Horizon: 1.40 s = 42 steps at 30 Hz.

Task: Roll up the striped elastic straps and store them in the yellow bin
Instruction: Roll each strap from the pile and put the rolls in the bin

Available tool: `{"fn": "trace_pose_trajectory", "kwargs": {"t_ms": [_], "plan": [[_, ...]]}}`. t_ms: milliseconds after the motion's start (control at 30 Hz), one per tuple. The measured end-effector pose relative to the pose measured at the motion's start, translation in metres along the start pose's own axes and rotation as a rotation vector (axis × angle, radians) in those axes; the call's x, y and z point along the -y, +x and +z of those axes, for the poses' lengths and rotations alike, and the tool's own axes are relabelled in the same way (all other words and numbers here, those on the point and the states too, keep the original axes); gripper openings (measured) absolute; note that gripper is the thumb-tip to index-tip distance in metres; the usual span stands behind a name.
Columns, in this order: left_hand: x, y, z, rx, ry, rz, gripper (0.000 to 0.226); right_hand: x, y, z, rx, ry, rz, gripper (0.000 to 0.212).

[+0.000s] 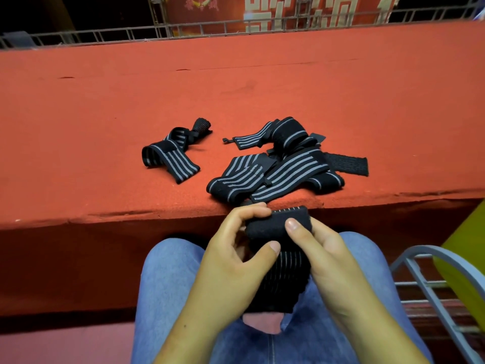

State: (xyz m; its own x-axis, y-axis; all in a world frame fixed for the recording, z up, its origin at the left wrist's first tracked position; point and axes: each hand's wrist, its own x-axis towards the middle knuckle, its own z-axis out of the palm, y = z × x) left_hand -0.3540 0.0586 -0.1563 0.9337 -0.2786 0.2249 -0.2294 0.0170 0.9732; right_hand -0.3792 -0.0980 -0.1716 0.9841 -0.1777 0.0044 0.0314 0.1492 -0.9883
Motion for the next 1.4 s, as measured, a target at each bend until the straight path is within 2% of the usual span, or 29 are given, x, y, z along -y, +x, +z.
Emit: {"fn": "trace_pose_trajectory", "kwargs": {"t_ms": [67, 200, 400, 567, 667, 733, 833, 1000, 1133, 1233, 1400], "plan": [[-0.002, -0.001, 0.001, 0.02, -0.012, -0.031, 0.044, -0.002, 0.001, -0.001, 0.0, 0.0, -0.011, 0.032], [0.001, 0.003, 0.0, -0.057, -0.017, -0.065, 0.037, -0.003, 0.001, -0.002, 0.022, -0.004, -0.038, 0.031], [0.012, 0.0, 0.002, -0.029, 0.075, -0.116, 0.052, -0.005, -0.001, 0.003, 0.062, -0.094, -0.034, 0.029], [0.012, -0.004, 0.01, -0.034, 0.086, -0.11, 0.049, -0.007, -0.004, 0.014, 0.069, -0.102, -0.031, 0.022], [0.011, -0.005, 0.011, -0.028, 0.098, -0.092, 0.049, -0.006, -0.005, 0.014, 0.042, -0.095, -0.058, 0.03], [0.012, -0.005, 0.009, -0.018, 0.099, -0.094, 0.05, -0.007, -0.004, 0.013, 0.03, -0.112, -0.087, 0.023], [0.014, -0.002, 0.005, -0.004, 0.078, -0.095, 0.053, -0.008, -0.001, 0.009, 0.009, -0.135, -0.114, 0.024], [0.01, 0.001, 0.001, -0.025, 0.052, -0.063, 0.033, -0.008, 0.0, 0.005, 0.006, -0.154, -0.134, 0.025], [0.008, 0.0, 0.0, -0.038, 0.05, -0.042, 0.028, -0.008, 0.0, 0.005, -0.01, -0.127, -0.117, 0.023], [0.007, 0.001, 0.001, -0.064, 0.027, -0.023, 0.024, -0.006, 0.0, 0.006, -0.017, -0.079, -0.08, 0.03], [0.006, 0.002, -0.001, -0.123, -0.037, 0.004, 0.031, -0.001, -0.003, 0.005, 0.022, -0.051, 0.031, 0.049]]}}
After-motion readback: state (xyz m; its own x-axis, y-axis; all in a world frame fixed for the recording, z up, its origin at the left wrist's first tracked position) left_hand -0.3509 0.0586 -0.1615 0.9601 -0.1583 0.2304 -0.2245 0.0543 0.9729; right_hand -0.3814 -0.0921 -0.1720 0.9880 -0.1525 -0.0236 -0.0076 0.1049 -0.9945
